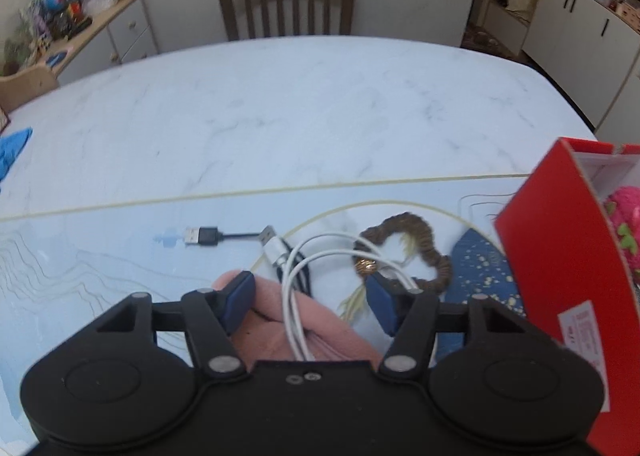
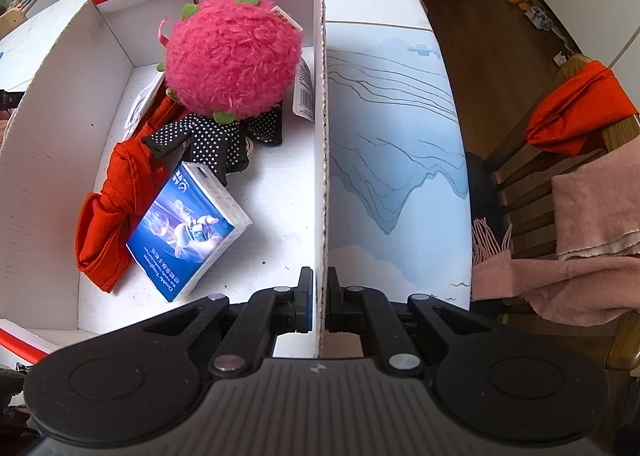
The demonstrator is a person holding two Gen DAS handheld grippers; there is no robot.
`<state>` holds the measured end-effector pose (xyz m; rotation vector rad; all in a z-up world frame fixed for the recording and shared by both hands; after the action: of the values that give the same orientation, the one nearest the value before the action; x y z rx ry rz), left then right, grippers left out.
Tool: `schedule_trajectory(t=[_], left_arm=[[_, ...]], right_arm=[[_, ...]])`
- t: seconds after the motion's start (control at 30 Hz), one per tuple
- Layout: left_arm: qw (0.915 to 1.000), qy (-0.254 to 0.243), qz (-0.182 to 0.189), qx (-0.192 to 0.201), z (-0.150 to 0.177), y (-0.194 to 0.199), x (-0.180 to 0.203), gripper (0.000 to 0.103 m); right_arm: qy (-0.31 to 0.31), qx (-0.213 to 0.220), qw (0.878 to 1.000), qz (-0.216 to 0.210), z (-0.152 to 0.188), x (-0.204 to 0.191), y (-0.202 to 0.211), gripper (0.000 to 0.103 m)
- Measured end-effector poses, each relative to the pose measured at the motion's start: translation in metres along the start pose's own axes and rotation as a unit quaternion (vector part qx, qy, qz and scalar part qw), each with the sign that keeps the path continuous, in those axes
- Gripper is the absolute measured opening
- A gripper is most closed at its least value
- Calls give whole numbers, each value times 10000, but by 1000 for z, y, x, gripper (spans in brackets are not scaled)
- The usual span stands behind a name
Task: Organize objects
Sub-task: 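Move the left tool back to the table over the white cable, then grasp the white cable with the left tool and lift it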
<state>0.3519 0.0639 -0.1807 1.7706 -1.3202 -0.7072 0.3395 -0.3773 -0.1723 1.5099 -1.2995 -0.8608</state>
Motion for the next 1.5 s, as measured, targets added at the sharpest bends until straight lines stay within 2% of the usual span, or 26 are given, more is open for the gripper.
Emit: schedule_trajectory(t=[0.2, 0.27, 0.43, 0.53, 0.67, 0.97, 1.3, 1.5], left_arm=[[9999, -22, -62, -92, 2, -10, -1, 50], [9999, -11, -97, -105, 3, -11, -1, 44], [9998, -14, -192, -85, 4, -10, -5, 11], [9996, -181, -229, 1, 5, -4, -4, 5], [9989, -351, -209, 222, 6, 11, 0, 4], [9977, -246, 11, 635, -1, 57, 8, 2], [9939, -257, 436, 983, -8, 116, 36, 1], [9886, -386, 918, 1125, -13, 149, 66, 1]], right_arm=[[-11, -27, 10000, -6, 0, 0, -2, 5], [-11, -29, 10000, -7, 0, 0, -2, 5], [-12, -29, 10000, -8, 1, 0, -2, 5], [-11, -29, 10000, -5, 1, 1, -2, 5], [-15, -25, 10000, -14, 1, 1, -2, 5], [44, -18, 10000, 23, 0, -1, -4, 5], [106, -6, 9999, 23, 0, -2, -3, 5], [146, 53, 9999, 28, -2, -2, -1, 5]])
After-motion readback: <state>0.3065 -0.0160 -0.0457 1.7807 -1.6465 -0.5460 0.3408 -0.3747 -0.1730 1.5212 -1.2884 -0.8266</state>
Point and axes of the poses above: each gripper's, at about its wrist camera, not at the fingertips, and y roughly against the way its jaws point, x to its right, z to its underside, the point moved 9 cm from there along -y, roughly the way its jaws point, and after that the axes turned 5 degrees about y, right-handed, at the moved point
